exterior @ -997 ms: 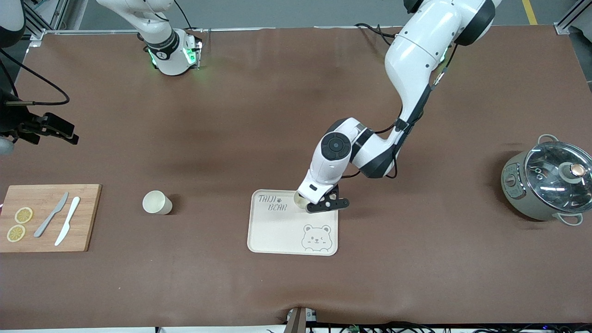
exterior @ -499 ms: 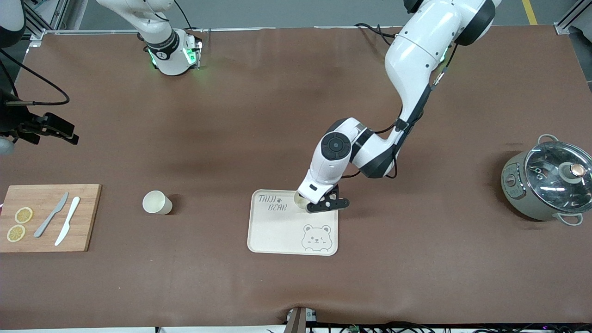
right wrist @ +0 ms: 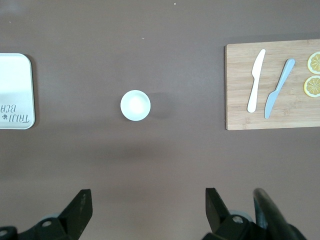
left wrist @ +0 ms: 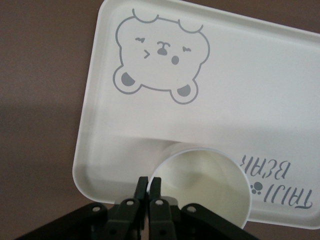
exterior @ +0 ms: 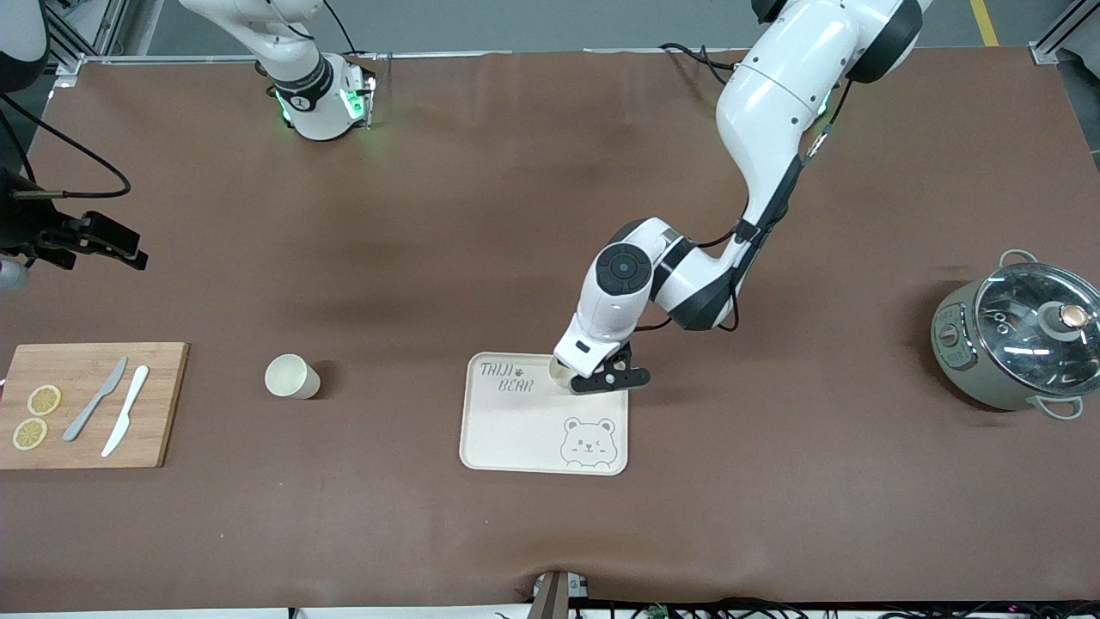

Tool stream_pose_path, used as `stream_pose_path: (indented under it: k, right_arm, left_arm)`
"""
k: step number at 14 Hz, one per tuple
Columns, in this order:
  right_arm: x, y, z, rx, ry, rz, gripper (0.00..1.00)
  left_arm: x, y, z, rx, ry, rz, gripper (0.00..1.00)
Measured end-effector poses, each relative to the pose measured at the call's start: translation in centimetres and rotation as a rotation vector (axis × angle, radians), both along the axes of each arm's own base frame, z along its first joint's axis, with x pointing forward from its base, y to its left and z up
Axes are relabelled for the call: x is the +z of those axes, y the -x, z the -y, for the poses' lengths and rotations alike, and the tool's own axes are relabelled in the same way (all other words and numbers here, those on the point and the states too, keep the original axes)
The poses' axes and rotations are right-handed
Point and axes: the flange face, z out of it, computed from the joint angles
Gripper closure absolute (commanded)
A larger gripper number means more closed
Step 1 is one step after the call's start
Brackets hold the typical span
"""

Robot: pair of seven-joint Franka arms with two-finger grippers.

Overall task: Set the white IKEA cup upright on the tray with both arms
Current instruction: 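Lower the cup onto the tray and open the left gripper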

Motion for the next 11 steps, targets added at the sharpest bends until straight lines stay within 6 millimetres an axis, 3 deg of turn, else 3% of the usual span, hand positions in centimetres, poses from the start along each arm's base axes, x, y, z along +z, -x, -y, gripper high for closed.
stream_pose_path:
  k: [5,7,10,11]
  right_arm:
    - [-0.1,0.0,0.0,0.000,0.000,-0.001,0.00]
    - [-0.1,0.0,0.0,0.000,0.000,-0.001,0.00]
    - [-0.1,0.0,0.0,0.000,0.000,-0.001,0.00]
    - [-0.1,0.0,0.0,0.000,0.000,-0.001,0.00]
  left_arm:
    - [0.0,0.0,0.0,-0.001,-0.001,0.001,1.00]
    - [0.0,0.0,0.0,-0.007,-0.005,0.005,0.77]
    - [-1.1,0.4,-0.5,-0.020,-0.035,0.000,0.54]
    - [-1.3,0.5,-0.6,-0.020,-0.038,-0.004,0.53]
